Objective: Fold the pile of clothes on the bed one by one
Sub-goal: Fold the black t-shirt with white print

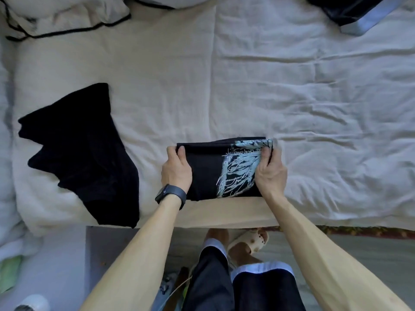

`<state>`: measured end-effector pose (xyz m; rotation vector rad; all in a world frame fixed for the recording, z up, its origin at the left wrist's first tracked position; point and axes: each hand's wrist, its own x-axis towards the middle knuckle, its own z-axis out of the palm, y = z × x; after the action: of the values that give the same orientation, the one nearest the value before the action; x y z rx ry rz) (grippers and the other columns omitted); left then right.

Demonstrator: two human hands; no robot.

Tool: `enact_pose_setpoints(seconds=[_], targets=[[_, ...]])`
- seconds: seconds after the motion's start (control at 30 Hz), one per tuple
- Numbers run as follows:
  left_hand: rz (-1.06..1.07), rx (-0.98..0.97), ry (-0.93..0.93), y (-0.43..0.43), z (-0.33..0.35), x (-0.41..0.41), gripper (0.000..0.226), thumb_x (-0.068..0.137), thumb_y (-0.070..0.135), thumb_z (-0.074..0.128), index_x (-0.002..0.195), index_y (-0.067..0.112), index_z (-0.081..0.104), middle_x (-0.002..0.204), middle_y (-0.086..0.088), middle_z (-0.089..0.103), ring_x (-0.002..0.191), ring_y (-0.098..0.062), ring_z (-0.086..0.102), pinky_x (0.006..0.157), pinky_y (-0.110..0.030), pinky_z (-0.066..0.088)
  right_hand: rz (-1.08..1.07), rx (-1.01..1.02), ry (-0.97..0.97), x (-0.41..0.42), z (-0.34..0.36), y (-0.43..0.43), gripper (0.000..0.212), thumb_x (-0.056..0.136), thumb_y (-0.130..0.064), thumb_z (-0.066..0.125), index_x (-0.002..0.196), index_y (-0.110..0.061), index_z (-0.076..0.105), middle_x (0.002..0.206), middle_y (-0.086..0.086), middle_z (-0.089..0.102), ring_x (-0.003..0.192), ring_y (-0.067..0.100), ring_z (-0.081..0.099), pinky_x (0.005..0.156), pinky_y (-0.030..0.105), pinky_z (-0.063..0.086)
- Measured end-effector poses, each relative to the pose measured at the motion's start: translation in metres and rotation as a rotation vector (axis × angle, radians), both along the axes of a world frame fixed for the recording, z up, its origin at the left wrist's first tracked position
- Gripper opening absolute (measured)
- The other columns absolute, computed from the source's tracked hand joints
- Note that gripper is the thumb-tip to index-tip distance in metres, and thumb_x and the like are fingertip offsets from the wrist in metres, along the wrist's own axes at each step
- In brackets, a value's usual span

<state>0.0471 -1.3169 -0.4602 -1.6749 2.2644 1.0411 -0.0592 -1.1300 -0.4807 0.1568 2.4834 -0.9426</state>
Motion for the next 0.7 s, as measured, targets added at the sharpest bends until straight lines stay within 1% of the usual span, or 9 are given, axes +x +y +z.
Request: enact_pose_setpoints(seconds=[0.13, 0.2, 0.27, 0.33, 0.4, 0.5, 0.57, 0.63, 0.7], targets=[[-0.026, -0.038, -0.044, -0.010, -0.019, -0.005, 0.039, 0.107, 0.040, 0.028, 0.116, 0.006, 0.044, 0.082, -0.010, 0.055, 0.077, -0.037, 0.052, 0.063, -0.040, 0.038, -0.014, 0.114, -0.020, -0.005, -0.016, -0.010, 0.055, 0.105, -0.060, 0.021, 0.146, -0.028, 0.041, 0.085, 0.007, 0.057, 0.093, 0.039, 0.064, 0.078, 0.038, 0.040], [-0.026, -0.041, -0.054, -0.013, -0.024, -0.005, 0.039, 0.106, 0.044, 0.029, 0.113, 0.010, 0.046, 0.084, -0.010, 0.060, 0.081, -0.038, 0.057, 0.063, -0.041, 0.041, -0.002, 0.163, -0.048, -0.008, -0.018, -0.012, 0.058, 0.105, -0.061, 0.019, 0.150, -0.030, 0.038, 0.092, 0.015, 0.062, 0.100, 0.041, 0.063, 0.080, 0.040, 0.040], [-0.023, -0.028, -0.071, -0.015, -0.026, -0.008, 0.039, 0.105, 0.050, 0.032, 0.108, 0.014, 0.049, 0.086, -0.003, 0.062, 0.085, -0.035, 0.059, 0.064, -0.036, 0.039, 0.012, 0.240, -0.091, -0.015, -0.019, -0.016, 0.055, 0.105, -0.059, 0.021, 0.150, -0.032, 0.040, 0.110, 0.022, 0.068, 0.106, 0.042, 0.062, 0.083, 0.043, 0.041], [-0.027, -0.026, -0.085, -0.015, -0.024, -0.013, 0.038, 0.103, 0.053, 0.036, 0.109, 0.018, 0.049, 0.095, 0.000, 0.063, 0.092, -0.032, 0.061, 0.067, -0.034, 0.039, 0.016, 0.326, -0.120, -0.023, -0.018, -0.019, 0.052, 0.104, -0.057, 0.026, 0.139, -0.026, 0.049, 0.113, 0.023, 0.067, 0.105, 0.040, 0.061, 0.086, 0.044, 0.043], [-0.092, -0.178, -0.059, -0.011, -0.018, -0.014, 0.041, 0.100, 0.049, 0.046, 0.123, 0.016, 0.049, 0.117, -0.006, 0.059, 0.104, -0.033, 0.058, 0.074, -0.038, 0.043, 0.002, 0.351, -0.023, -0.023, -0.014, -0.016, 0.045, 0.103, -0.052, 0.035, 0.122, -0.015, 0.051, 0.109, 0.016, 0.063, 0.100, 0.032, 0.057, 0.085, 0.041, 0.041], [-0.458, -0.498, 0.088, 0.016, -0.009, -0.007, 0.048, 0.092, 0.038, 0.057, 0.132, 0.012, 0.056, 0.136, -0.014, 0.053, 0.121, -0.035, 0.051, 0.095, -0.048, 0.043, 0.152, 0.227, 0.369, 0.000, -0.002, -0.013, 0.035, 0.103, -0.035, 0.046, 0.123, -0.009, 0.054, 0.125, 0.013, 0.057, 0.113, 0.028, 0.052, 0.095, 0.039, 0.038], [-0.804, -0.480, 0.130, 0.042, -0.010, -0.006, 0.053, 0.093, 0.037, 0.052, 0.141, 0.015, 0.054, 0.150, -0.008, 0.047, 0.139, -0.027, 0.042, 0.111, -0.052, 0.033, 0.439, 0.148, 0.527, 0.018, -0.007, -0.013, 0.040, 0.103, -0.027, 0.044, 0.137, -0.011, 0.057, 0.147, 0.009, 0.052, 0.138, 0.029, 0.046, 0.109, 0.043, 0.034], [-1.017, -0.421, 0.044, 0.051, -0.021, -0.006, 0.059, 0.097, 0.041, 0.041, 0.152, 0.021, 0.041, 0.163, -0.001, 0.029, 0.150, -0.020, 0.022, 0.120, -0.052, 0.012, 0.691, 0.179, 0.488, 0.021, -0.021, -0.013, 0.051, 0.104, -0.031, 0.037, 0.153, -0.020, 0.044, 0.163, 0.004, 0.035, 0.153, 0.023, 0.027, 0.120, 0.051, 0.024], [-1.053, -0.390, -0.066, 0.040, -0.040, -0.004, 0.063, 0.099, 0.051, 0.033, 0.157, 0.031, 0.025, 0.166, 0.002, 0.016, 0.153, -0.020, 0.009, 0.121, -0.050, -0.005, 0.781, 0.278, 0.378, 0.011, -0.037, -0.009, 0.057, 0.106, -0.043, 0.025, 0.161, -0.028, 0.022, 0.169, 0.000, 0.017, 0.157, 0.019, 0.011, 0.122, 0.058, 0.014]])
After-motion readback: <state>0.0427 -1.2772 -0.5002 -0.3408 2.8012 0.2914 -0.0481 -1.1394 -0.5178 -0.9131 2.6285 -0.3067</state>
